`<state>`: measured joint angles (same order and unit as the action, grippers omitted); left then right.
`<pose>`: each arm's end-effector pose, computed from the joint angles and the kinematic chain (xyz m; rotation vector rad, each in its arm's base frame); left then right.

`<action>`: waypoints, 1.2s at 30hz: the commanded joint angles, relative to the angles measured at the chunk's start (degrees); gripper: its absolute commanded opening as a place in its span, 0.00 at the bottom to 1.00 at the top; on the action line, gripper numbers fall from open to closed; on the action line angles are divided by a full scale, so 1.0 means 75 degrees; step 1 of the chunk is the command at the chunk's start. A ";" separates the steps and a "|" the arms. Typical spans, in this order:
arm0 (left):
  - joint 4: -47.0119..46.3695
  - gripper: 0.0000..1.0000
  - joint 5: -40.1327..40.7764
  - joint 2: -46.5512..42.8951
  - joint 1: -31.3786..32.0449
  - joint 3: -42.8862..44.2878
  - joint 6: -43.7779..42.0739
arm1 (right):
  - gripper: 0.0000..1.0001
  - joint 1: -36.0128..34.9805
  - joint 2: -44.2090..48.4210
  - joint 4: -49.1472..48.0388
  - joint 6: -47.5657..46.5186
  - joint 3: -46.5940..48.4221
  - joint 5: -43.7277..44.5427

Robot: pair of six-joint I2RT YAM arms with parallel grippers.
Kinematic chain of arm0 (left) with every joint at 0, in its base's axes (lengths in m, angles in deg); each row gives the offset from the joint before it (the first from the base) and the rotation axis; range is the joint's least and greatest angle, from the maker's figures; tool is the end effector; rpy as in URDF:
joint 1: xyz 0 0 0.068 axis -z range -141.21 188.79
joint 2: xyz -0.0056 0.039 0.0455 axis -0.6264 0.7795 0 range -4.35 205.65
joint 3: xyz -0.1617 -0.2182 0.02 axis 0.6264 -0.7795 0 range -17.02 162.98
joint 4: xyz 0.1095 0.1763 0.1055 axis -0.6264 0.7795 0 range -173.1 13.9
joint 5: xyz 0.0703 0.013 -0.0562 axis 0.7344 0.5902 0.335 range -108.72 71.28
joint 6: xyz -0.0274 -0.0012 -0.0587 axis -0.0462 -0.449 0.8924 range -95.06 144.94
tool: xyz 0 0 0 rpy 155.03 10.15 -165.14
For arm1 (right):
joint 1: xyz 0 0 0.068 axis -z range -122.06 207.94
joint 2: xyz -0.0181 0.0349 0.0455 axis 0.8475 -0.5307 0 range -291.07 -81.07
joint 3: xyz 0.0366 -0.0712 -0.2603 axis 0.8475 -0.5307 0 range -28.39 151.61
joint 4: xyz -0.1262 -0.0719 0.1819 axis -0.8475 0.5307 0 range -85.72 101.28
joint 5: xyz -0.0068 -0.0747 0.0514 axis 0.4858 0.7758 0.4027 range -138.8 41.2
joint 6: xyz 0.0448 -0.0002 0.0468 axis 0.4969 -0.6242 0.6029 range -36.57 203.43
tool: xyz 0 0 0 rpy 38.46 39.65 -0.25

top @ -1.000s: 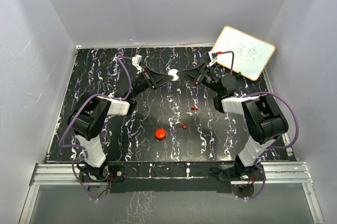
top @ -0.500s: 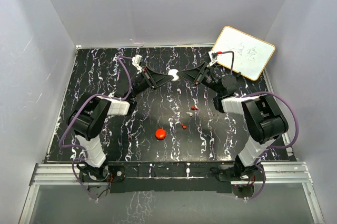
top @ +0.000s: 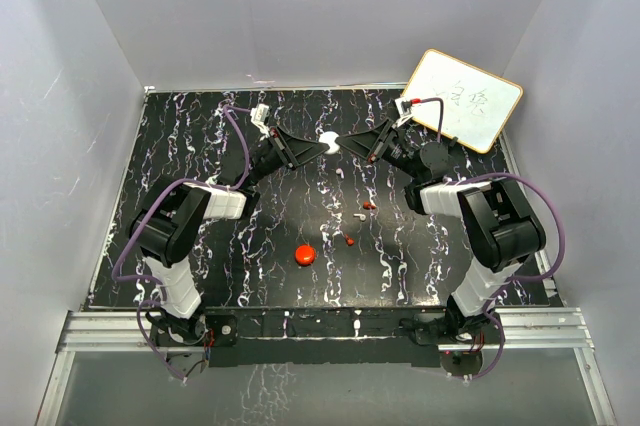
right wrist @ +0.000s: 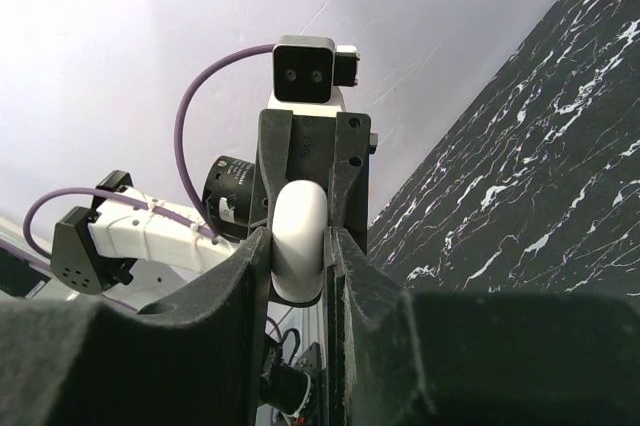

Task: Insert the wireless bluetooth earbuds into the charging case
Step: Open the charging case.

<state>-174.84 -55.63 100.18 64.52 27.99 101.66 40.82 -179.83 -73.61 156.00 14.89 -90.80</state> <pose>0.2961 -0.1764 0.2754 0.1337 1.3477 -1.8796 0.3093 0.1307 0.2742 -0.0557 1.5065 1.7341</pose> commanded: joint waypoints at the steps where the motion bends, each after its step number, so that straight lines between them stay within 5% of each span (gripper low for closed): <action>1: -0.1420 0.00 -0.0043 -0.0156 0.0002 0.0318 0.0021 | 0.05 0.0035 -0.0086 -0.0471 0.0162 0.0158 -0.0072; 14: -0.1432 0.00 -0.0353 -0.0245 0.0003 0.0947 -0.0120 | 0.03 0.0158 -0.2166 -0.3452 0.3387 0.0849 0.0067; 36: -0.1432 0.00 -0.0214 0.0008 0.0003 0.2420 -0.0432 | 0.03 0.0139 -0.2994 -0.3483 0.5068 0.2076 0.0470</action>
<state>-165.64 -54.10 103.42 62.71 40.63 97.82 42.66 -198.30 -81.04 193.62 29.71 -85.93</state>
